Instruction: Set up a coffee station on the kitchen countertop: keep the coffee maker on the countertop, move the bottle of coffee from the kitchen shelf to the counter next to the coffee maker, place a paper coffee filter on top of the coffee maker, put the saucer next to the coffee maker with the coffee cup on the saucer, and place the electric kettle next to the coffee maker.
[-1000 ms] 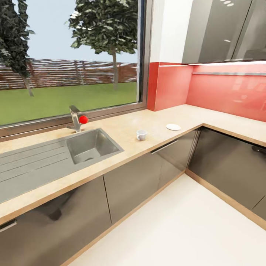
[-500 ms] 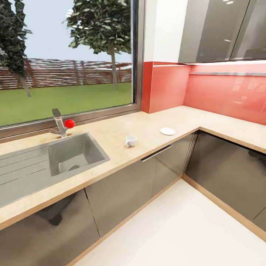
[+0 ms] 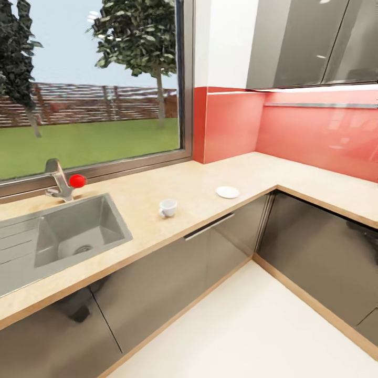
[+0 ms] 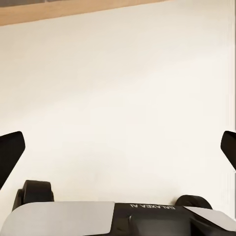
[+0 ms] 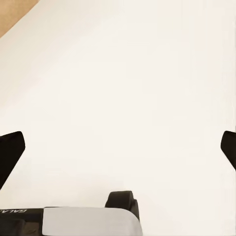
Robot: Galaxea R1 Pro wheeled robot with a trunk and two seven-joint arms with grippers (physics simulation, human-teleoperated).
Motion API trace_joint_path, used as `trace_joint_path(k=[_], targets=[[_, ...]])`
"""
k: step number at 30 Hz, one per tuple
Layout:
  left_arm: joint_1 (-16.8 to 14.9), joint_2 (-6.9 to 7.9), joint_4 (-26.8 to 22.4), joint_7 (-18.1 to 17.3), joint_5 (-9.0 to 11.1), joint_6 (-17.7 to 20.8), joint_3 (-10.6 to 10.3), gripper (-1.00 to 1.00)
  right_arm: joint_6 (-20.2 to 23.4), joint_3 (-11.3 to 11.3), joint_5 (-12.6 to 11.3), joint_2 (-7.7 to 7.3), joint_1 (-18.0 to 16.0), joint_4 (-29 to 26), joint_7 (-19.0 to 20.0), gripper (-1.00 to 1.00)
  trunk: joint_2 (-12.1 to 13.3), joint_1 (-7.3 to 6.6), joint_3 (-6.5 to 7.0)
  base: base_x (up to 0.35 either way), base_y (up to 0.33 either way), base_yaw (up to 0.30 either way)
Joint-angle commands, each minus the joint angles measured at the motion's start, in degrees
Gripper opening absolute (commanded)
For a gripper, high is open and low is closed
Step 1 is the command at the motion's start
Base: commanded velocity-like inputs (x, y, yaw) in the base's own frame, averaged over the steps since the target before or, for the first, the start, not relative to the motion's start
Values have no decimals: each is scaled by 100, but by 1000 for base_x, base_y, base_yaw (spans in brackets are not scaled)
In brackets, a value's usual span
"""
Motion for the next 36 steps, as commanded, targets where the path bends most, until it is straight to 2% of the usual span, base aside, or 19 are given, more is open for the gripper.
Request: trace_joint_path(k=[1,11,16,27,36], targets=[[-5,1,9,-13,13,-37,-28,100,9,-12,-53,1,2,1,45,100,-3,1,-4,35,-296,0],[-5,1,5,-13,13,-37,-36,100,9,-7,-53,1,2,7,45,100,-3,1,-4,10,-305,2],[-5,1,1,-13,13,-37,-36,100,4,-6,-38,1,2,10,45,100,-3,1,-4,0,-294,133],[-6,1,7,-13,13,-37,-36,100,0,-6,-19,7,2,12,40,100,-3,1,-4,0,-51,250],[-7,1,-10,-13,13,-37,-36,100,-7,-10,-13,5,2,22,41,100,-3,1,-4,0,-206,53]])
